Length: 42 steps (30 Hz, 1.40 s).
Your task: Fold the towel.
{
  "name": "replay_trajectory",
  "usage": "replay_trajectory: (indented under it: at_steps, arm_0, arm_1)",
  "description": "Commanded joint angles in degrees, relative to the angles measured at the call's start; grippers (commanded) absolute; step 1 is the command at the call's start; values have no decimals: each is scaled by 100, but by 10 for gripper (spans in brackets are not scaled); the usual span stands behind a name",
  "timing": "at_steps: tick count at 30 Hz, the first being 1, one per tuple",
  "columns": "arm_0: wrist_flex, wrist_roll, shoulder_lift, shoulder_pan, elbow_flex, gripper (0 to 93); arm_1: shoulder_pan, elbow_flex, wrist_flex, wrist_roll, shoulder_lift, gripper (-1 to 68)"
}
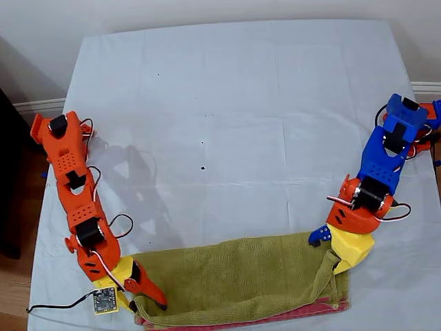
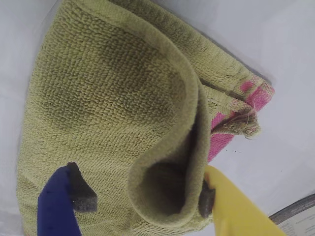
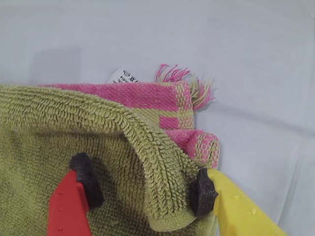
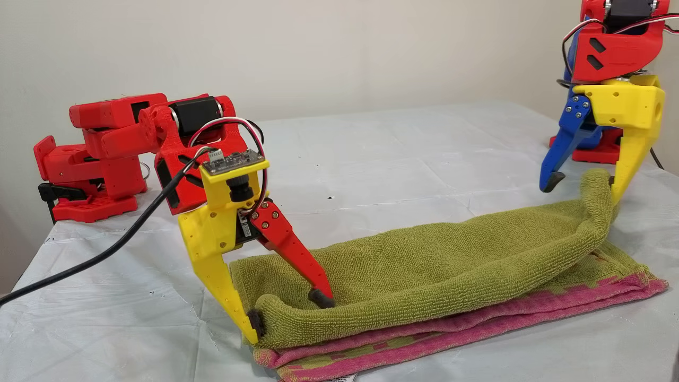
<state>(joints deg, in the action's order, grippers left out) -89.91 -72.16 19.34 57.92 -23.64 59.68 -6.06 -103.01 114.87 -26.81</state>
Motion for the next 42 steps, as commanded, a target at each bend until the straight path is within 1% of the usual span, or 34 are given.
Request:
replay_trajectory:
  at_steps: [1,4,9,18,22,25,30,35,39,42]
  arm_0:
    - [-132,105,958,-220,-422,357]
    - [-369,237,1178,-343,-422,351]
    - [-721,404,1494,-554,-422,337]
    - [-756,360,1433,-642,-422,335]
    - [-800,202,1424,-642,-422,336]
    - [-694,97,1389,-633,-422,338]
    - [-316,44,1187,-580,-422,357]
    - [-18,176,1055,-527,-422,335]
    - [325,246,914,-501,-422,418]
    - [615,255,809,-510,-422,440]
  arm_1:
    - [-44,-448,-26,-211,-1327,420]
    - [-114,404,-26,-343,-2030,420]
    - [-299,2531,-26,-264,-3920,420]
    - [-308,3349,-26,-387,-5133,420]
    - [-422,4192,-18,-308,-5871,355]
    - [-527,4395,-18,-334,-6047,326]
    - [-598,4228,-18,-439,-5810,324]
    - [-536,4263,-18,-352,-5713,324]
    - [-510,4298,-18,-308,-5660,324]
    - [-562,4289,-18,-352,-5607,324]
